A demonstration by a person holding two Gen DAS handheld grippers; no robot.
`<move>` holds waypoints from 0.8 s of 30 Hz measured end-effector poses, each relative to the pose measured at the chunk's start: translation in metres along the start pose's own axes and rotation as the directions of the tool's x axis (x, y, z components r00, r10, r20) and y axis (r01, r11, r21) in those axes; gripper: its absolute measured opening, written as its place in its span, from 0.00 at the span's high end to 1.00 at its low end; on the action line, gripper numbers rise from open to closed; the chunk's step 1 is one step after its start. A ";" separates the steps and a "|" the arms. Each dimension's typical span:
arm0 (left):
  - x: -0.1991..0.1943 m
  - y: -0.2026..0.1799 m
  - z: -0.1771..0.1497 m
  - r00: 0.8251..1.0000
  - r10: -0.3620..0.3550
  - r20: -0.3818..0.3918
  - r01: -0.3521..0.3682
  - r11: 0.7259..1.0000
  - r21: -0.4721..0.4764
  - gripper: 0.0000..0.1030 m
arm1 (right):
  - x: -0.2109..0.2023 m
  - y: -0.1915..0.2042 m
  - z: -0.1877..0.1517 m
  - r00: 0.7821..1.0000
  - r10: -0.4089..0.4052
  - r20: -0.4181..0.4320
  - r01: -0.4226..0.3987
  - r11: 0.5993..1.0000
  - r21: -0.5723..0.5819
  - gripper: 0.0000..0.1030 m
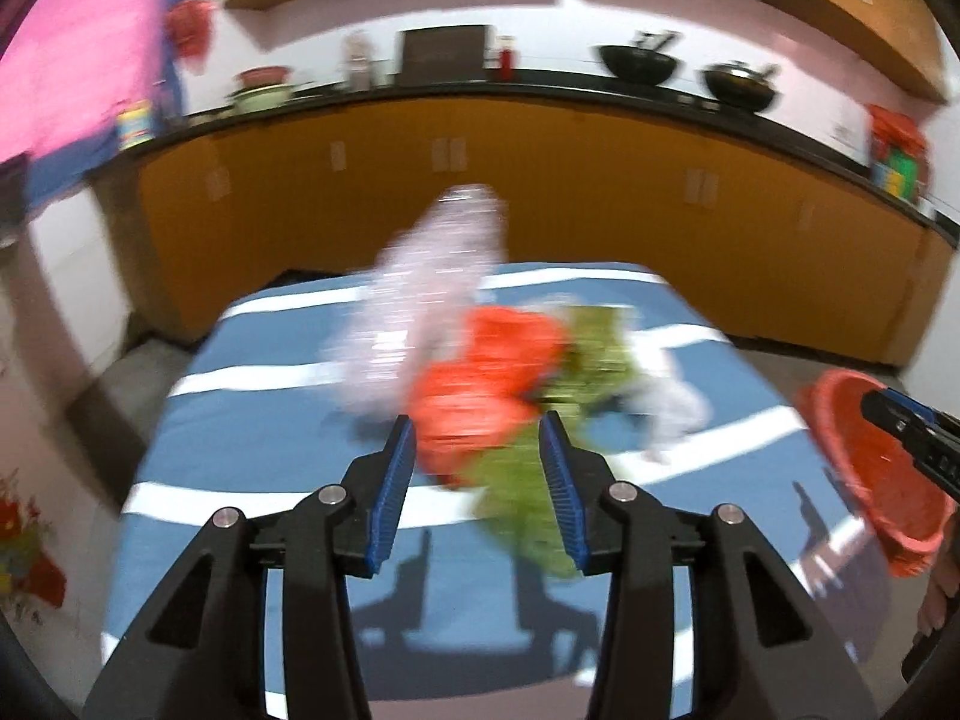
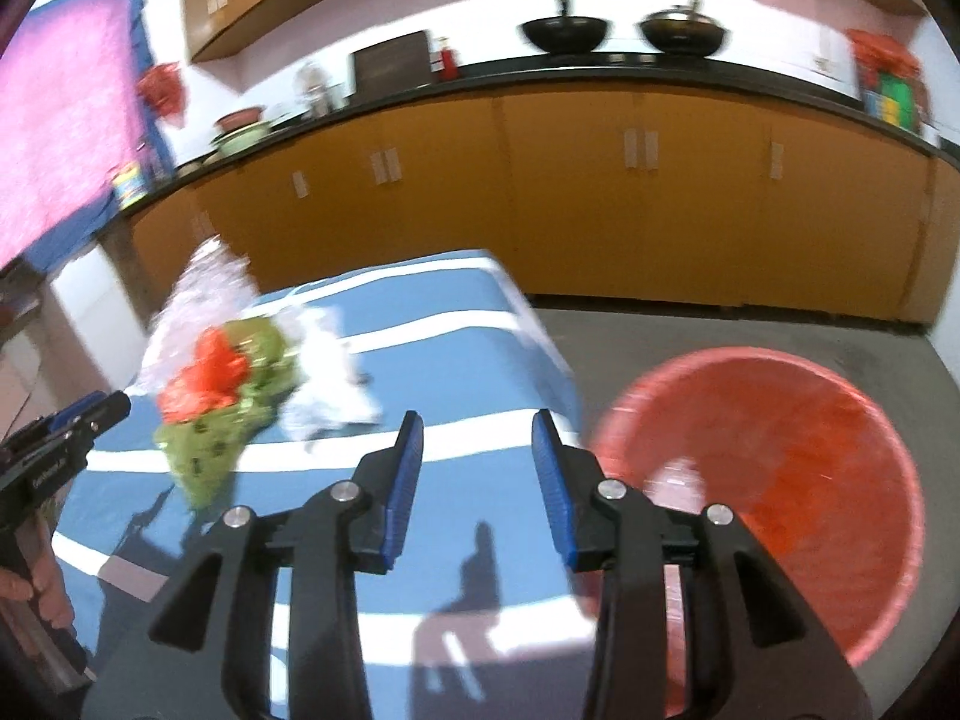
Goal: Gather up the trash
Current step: 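Move both open tools back over the pile of bags on the table, then grasp the clear plastic bag with the right tool while the left tool grasps more bubble wrap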
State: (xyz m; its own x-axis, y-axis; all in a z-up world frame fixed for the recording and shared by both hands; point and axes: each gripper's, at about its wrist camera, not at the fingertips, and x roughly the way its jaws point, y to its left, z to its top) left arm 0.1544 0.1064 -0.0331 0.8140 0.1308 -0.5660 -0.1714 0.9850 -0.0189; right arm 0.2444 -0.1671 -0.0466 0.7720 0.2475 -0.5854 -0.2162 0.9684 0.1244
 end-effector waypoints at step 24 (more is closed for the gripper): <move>0.028 0.106 0.002 0.994 0.109 0.019 -0.105 0.984 -0.146 0.36 | 0.130 0.093 0.017 0.984 -0.010 -0.177 -0.006 0.996 -0.092 0.60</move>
State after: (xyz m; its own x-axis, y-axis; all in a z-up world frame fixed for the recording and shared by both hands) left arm 0.1599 0.2149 -0.0496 0.8008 0.2399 -0.5488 -0.3354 0.9387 -0.0791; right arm 0.3349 -0.0446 -0.0980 0.6565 0.2281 -0.7190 -0.2745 0.9601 0.0538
